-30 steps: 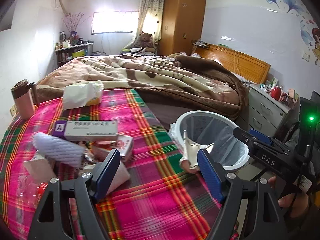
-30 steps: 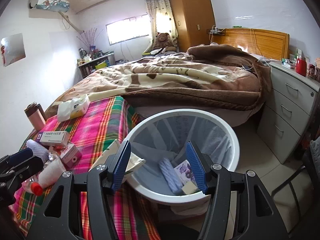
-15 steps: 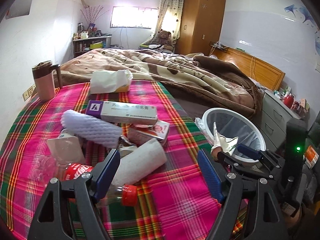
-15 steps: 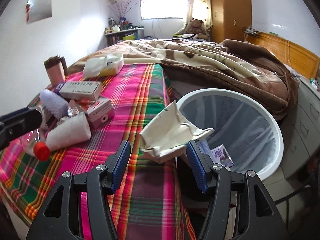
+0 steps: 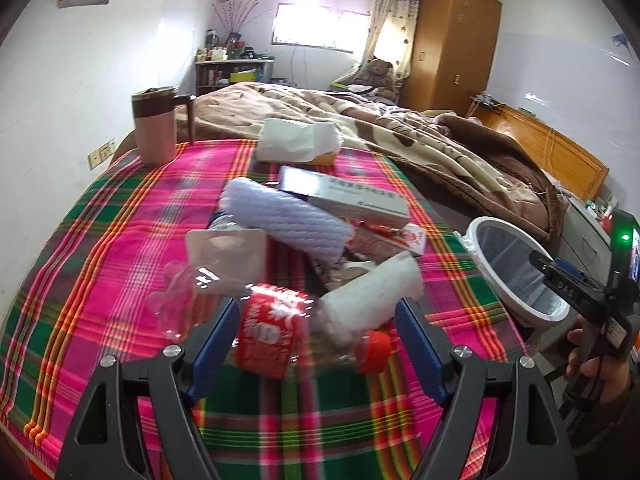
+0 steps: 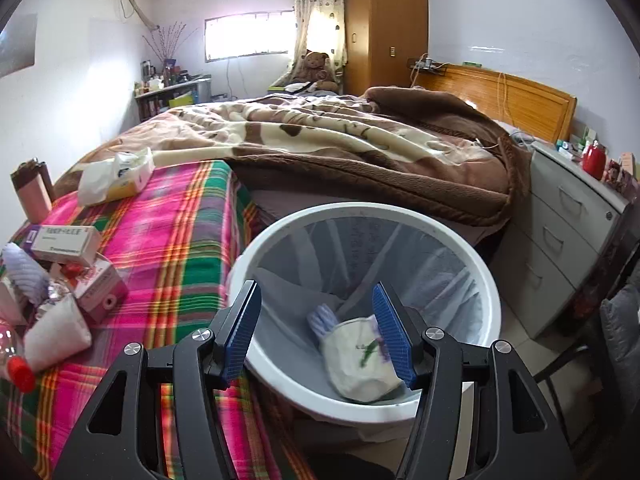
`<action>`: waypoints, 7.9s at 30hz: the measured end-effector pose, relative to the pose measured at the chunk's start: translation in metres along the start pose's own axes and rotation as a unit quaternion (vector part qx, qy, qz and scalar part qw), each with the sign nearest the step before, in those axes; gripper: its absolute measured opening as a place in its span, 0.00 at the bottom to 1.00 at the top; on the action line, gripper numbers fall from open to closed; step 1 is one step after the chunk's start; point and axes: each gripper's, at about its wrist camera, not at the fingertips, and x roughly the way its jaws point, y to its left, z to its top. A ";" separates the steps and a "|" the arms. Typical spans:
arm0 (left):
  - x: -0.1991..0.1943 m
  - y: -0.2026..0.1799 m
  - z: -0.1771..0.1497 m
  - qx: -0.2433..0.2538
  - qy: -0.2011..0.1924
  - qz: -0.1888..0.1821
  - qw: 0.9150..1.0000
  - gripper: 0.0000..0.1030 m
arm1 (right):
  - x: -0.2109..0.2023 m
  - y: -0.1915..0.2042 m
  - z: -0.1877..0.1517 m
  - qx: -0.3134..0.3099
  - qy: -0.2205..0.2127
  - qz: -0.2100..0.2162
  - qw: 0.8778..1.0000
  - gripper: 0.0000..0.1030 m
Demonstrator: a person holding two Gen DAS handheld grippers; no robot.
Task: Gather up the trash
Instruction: 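Move both open tools back over the remaining trash on the bed, then grasp the clear plastic cola bottle with the left tool while the right tool grasps the white medicine box, then lift the bottle and medicine box and carry them over the wastebasket, then open both tools over the wastebasket to drop the bottle and box, then move both open tools back over the trash on the bed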
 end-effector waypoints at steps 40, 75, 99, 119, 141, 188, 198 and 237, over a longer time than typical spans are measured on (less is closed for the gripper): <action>0.053 0.087 0.008 -0.202 0.085 -0.021 0.976 0.90 | 0.051 0.203 0.044 -0.275 0.064 0.291 0.914 0.63; 0.046 0.115 -0.002 -0.198 0.083 0.022 0.977 0.76 | 0.025 0.194 0.018 -0.191 0.099 0.306 0.927 0.36; 0.003 0.053 0.017 -0.113 0.027 -0.004 0.993 0.65 | -0.008 0.136 0.013 -0.095 0.063 0.309 0.944 0.36; -0.013 -0.003 0.031 -0.055 -0.011 -0.030 0.998 0.63 | -0.031 0.083 0.017 -0.035 0.022 0.289 0.956 0.36; 0.006 -0.137 0.061 0.065 -0.025 -0.136 0.988 0.63 | -0.037 -0.015 0.024 0.047 -0.016 0.193 0.980 0.36; 0.069 -0.230 0.066 0.128 0.029 -0.200 0.971 0.80 | 0.013 -0.083 0.011 0.056 0.052 0.036 0.996 0.57; 0.051 -0.198 0.069 0.125 0.008 -0.174 0.977 0.80 | 0.000 -0.062 0.016 0.060 0.033 0.054 0.996 0.57; 0.018 0.045 0.047 -0.020 -0.022 0.005 1.000 0.82 | -0.003 0.118 -0.020 -0.029 0.107 0.239 0.965 0.58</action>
